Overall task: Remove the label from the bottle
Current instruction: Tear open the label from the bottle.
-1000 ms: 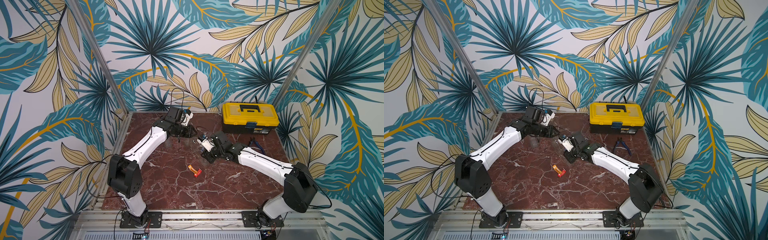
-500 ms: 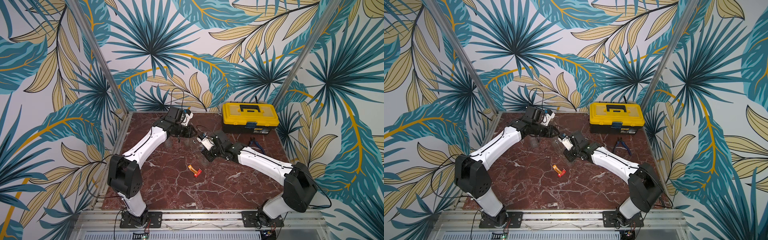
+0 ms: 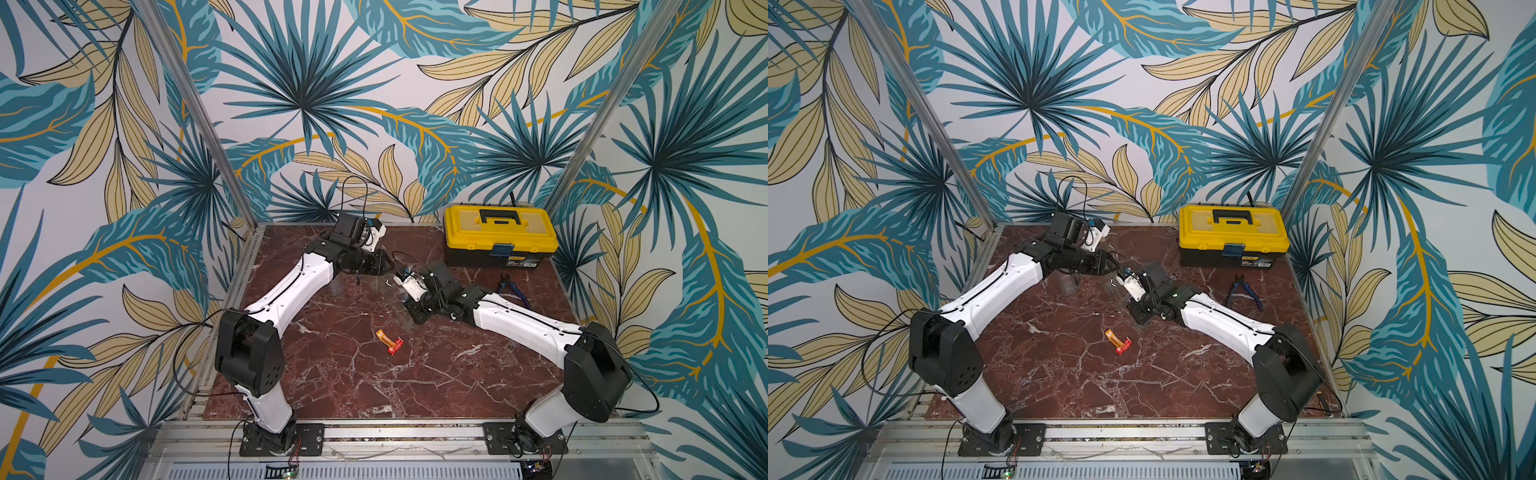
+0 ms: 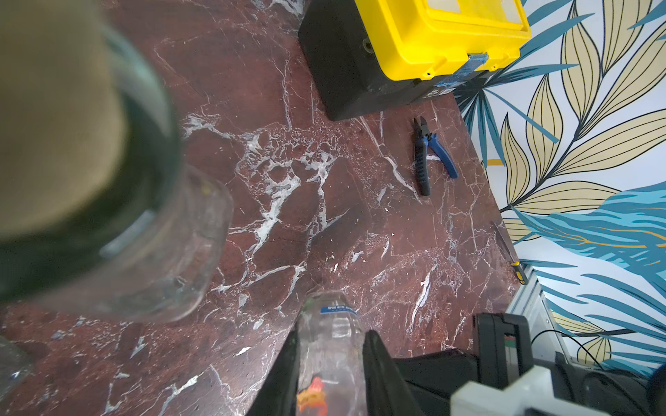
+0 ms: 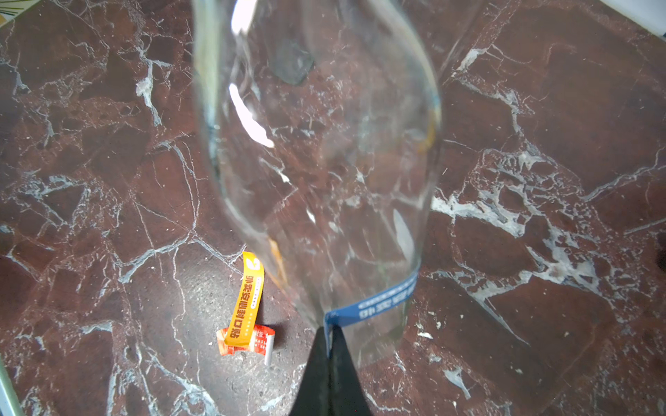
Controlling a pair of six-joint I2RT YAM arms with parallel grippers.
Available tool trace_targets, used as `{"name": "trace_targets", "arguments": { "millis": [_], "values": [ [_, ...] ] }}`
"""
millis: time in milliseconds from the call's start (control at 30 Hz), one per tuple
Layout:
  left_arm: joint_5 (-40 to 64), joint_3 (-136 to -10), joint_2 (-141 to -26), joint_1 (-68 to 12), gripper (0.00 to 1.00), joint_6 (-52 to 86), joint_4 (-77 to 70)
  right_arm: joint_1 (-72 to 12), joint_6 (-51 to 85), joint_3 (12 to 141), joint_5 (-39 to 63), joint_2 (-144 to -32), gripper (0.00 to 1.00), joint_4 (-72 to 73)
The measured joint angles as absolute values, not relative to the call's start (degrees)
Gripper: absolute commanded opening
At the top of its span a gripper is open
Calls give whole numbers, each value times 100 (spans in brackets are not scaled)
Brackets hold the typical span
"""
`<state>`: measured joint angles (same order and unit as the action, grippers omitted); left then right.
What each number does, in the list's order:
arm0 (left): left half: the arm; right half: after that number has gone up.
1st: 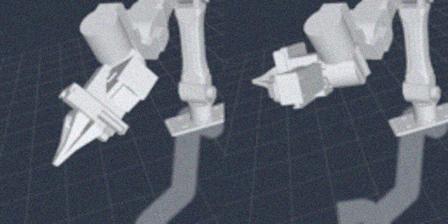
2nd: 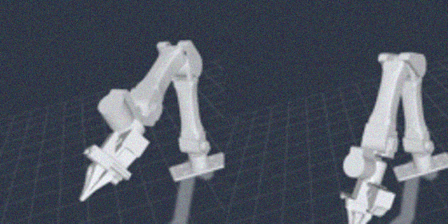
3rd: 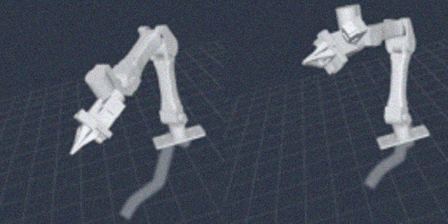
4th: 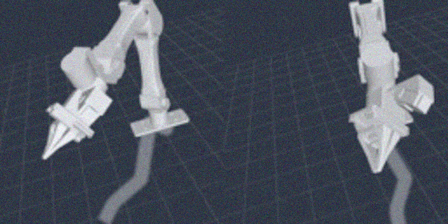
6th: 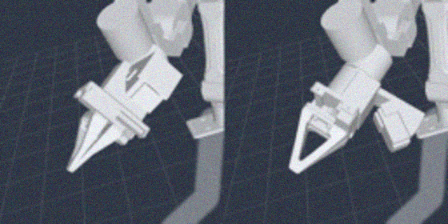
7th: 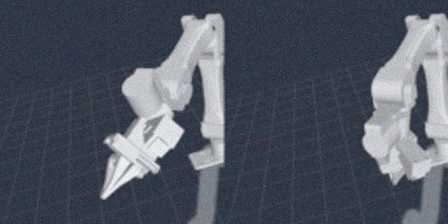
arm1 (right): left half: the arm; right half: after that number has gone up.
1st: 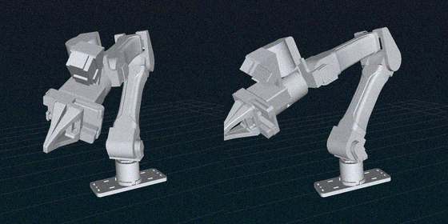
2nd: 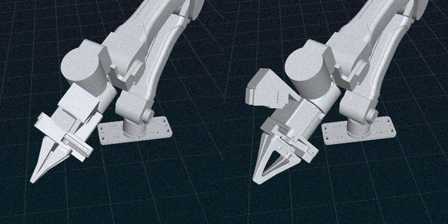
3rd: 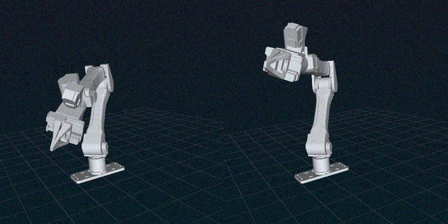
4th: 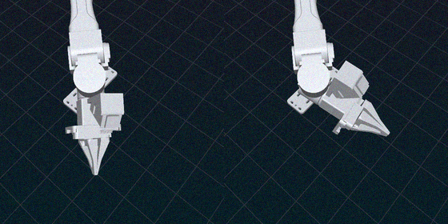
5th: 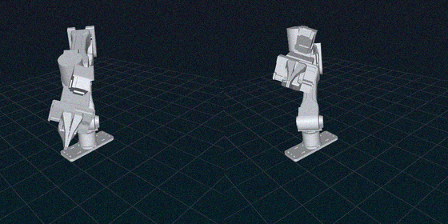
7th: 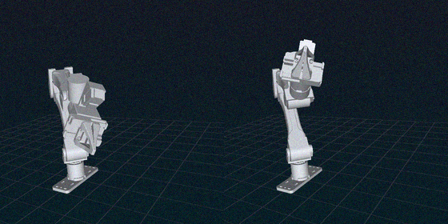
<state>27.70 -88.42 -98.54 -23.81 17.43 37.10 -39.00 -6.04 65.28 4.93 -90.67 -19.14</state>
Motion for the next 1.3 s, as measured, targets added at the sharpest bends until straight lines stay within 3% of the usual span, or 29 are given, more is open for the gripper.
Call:
{"name": "trace_targets", "arguments": {
  "millis": [1300],
  "values": [
    [2707,-8541,-9568,-2445,0,1621,3785,-3940,-578,6066,-67,-8770,0,-1463]
  ]
}}
